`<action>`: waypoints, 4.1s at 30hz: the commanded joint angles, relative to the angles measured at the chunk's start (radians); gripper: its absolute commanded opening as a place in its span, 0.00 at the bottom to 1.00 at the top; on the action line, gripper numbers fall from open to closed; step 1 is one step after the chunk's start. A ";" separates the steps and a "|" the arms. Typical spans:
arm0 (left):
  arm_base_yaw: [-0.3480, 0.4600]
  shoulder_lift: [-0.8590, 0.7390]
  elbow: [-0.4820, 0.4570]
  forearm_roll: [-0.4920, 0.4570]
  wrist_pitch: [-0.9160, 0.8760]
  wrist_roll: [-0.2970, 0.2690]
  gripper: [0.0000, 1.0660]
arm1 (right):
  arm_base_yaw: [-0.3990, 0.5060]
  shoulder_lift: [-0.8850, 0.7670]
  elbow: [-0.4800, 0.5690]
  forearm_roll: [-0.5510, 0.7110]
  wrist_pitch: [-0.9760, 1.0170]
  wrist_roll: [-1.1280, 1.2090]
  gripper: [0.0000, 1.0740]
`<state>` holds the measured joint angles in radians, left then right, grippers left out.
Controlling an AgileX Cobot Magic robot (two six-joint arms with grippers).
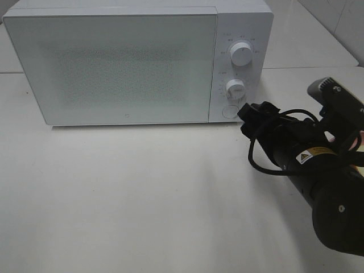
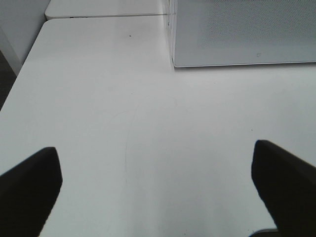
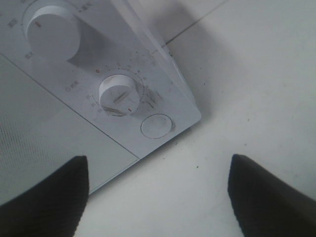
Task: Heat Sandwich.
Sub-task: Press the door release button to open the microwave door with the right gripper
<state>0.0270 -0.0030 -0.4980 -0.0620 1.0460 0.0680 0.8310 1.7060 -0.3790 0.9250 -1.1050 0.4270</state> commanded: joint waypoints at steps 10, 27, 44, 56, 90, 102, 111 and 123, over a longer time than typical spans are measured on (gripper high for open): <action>-0.007 -0.026 0.003 0.002 -0.010 0.000 0.94 | 0.001 -0.003 -0.007 -0.003 0.063 0.651 0.64; -0.007 -0.026 0.003 0.002 -0.010 0.000 0.94 | 0.000 -0.003 -0.007 -0.025 0.126 0.794 0.00; -0.007 -0.026 0.003 0.002 -0.010 0.000 0.94 | -0.114 0.067 -0.091 -0.194 0.152 0.840 0.00; -0.007 -0.026 0.003 0.002 -0.010 0.000 0.94 | -0.215 0.194 -0.211 -0.311 0.179 0.917 0.00; -0.007 -0.026 0.003 0.002 -0.010 0.000 0.94 | -0.332 0.401 -0.453 -0.388 0.246 0.972 0.00; -0.007 -0.026 0.003 0.002 -0.010 0.000 0.94 | -0.332 0.398 -0.464 -0.443 0.222 1.016 0.00; -0.007 -0.026 0.003 0.002 -0.010 0.000 0.94 | -0.332 0.398 -0.464 -0.446 0.160 1.013 0.00; -0.007 -0.026 0.003 0.002 -0.010 0.000 0.94 | -0.332 0.449 -0.542 -0.401 0.052 0.977 0.00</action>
<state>0.0270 -0.0030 -0.4980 -0.0620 1.0460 0.0680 0.5100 2.1560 -0.8660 0.5250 -0.9060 1.4350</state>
